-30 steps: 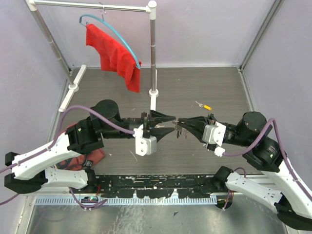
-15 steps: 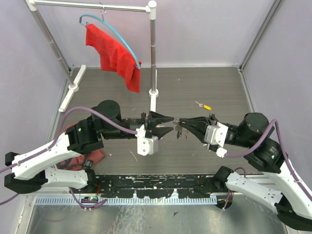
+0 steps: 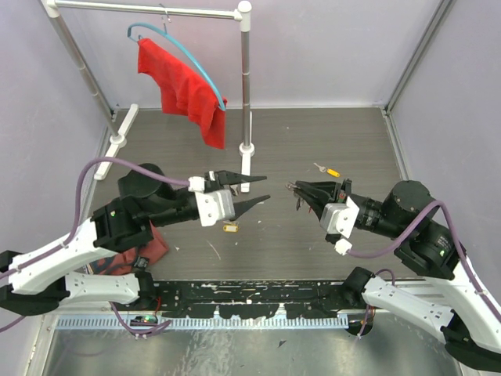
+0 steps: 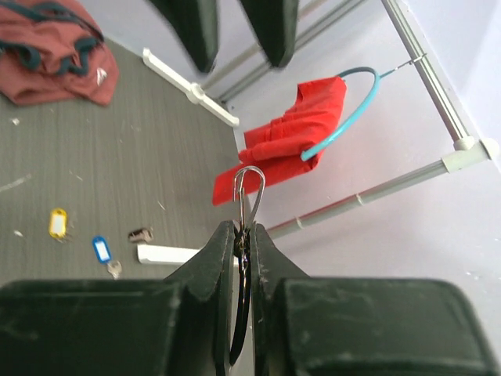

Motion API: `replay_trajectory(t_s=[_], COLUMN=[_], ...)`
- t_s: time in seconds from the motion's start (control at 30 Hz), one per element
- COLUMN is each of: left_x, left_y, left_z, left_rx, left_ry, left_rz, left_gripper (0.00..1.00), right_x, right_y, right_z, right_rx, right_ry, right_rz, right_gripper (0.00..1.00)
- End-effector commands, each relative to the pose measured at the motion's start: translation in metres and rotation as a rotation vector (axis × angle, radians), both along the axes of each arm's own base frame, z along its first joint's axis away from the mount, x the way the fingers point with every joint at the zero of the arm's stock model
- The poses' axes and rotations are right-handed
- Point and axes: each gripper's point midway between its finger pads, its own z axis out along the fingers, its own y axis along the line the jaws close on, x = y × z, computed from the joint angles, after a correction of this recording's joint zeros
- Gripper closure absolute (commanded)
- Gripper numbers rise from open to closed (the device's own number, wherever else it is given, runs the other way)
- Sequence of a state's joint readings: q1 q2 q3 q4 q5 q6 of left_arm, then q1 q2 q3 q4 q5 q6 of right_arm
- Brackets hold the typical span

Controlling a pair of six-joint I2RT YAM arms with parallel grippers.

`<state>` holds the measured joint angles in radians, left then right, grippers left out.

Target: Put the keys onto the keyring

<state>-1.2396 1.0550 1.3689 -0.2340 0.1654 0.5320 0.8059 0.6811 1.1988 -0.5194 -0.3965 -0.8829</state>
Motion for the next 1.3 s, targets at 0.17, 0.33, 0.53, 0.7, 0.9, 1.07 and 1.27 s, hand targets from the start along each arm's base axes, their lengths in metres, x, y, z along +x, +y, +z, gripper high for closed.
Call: replay_trajectory(t_s=[0.17,0.33,0.53,0.7,0.9,1.07,1.27], left_x=[-0.012,-0.011,-0.008,-0.012,0.001,-0.001,0.004], left_y=[-0.019,-0.021,-0.021,-0.024,-0.025,-0.033,-0.037], left_z=[0.01,0.006,-0.002,-0.02,-0.033,-0.031,-0.024], left_rx=[-0.102,-0.082,-0.043,0.058,0.16,0.149,0.097], left_ry=[0.181,0.127,0.064,-0.025,-0.143,-0.107,-0.065], left_rz=[-0.078,-0.079,-0.071,-0.109,-0.048,-0.063,-0.028], left_gripper=[0.61,0.65,0.69,0.62,0.6,0.63,0.64], right_x=[0.014,0.015,0.016,0.017,0.016,0.017,0.017], right_y=[-0.009,-0.009,-0.009,-0.011,-0.012,-0.012,-0.012], right_z=[0.008,0.009,0.008,0.012,0.013,0.012,0.012], right_rx=[-0.096,-0.11,-0.105,-0.1,-0.1,-0.1,-0.102], right_ry=[-0.194,-0.199,-0.204,-0.209,-0.21,-0.21,-0.215], right_rz=[-0.063,-0.067,-0.073,-0.083,-0.084,-0.085,-0.083], right_gripper=[0.99,0.99,0.99,0.99,0.99,0.99,0.99])
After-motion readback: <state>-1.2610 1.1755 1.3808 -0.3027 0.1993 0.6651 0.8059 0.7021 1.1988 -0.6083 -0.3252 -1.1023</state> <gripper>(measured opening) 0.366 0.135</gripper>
